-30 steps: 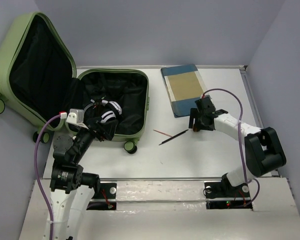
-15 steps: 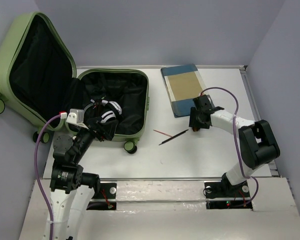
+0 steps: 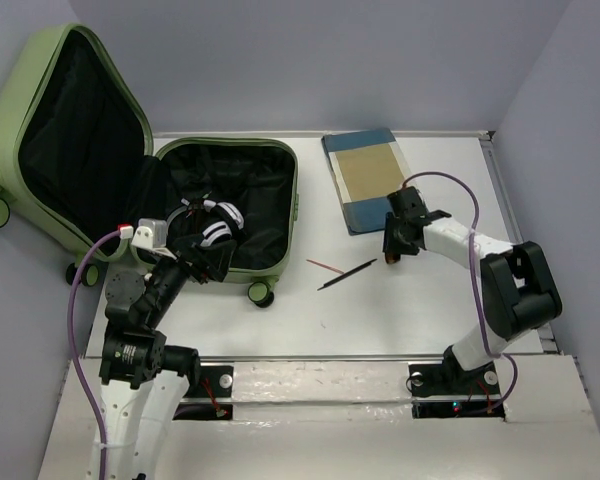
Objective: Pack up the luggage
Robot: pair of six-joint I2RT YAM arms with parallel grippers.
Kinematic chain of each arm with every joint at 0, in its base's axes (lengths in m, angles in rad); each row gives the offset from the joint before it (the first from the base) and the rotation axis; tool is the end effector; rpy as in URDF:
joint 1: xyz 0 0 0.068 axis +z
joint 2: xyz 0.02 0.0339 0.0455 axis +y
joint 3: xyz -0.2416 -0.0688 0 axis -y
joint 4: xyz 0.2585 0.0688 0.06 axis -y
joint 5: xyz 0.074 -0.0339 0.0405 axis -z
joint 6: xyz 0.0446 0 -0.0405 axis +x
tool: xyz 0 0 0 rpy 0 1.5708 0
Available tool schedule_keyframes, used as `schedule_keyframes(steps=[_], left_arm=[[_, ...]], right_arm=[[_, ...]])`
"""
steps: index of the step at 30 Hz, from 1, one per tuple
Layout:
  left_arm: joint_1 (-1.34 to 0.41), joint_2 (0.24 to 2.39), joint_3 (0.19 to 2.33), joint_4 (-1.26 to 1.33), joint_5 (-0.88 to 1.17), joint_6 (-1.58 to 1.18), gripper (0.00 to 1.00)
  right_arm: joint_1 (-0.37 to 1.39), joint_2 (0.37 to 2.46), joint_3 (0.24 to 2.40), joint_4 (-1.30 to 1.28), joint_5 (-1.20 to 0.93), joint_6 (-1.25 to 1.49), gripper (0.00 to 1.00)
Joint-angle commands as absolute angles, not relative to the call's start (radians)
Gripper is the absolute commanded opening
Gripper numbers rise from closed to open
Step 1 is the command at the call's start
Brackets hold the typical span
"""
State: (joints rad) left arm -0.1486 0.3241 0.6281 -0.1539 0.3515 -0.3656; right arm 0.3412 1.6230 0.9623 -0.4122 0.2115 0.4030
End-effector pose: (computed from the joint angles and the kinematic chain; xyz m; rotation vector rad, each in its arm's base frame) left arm 0.1305 -0.0351 0.3424 0.1391 1.4578 -0.6703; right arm 0.3138 0.1015 0.1402 0.1506 2.5999 -0.0168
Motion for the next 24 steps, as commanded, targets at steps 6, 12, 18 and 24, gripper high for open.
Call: schedule_keyframes(steps=[6,12,18,24], left_arm=[[-0.146,0.316,0.637,-0.109,0.377,-0.374,0.99],[-0.141,0.327,0.635,-0.109,0.376,-0.374,0.99],[-0.14,0.333,0.637,-0.115,0.368,-0.374,0.99],[-0.141,0.319,0.637,-0.11,0.376,-0.373,0.99]], right_arm=[[0.431,1.384,1.125,-0.436,0.057,0.414,0.39],[0.664,1.63,1.477,-0.391,-0.061,0.469,0.37],[0.715,1.94,1.942,-0.426,-0.12,0.503,0.92],[0.704,1.759,1.589,-0.401,0.033,0.431,0.77]])
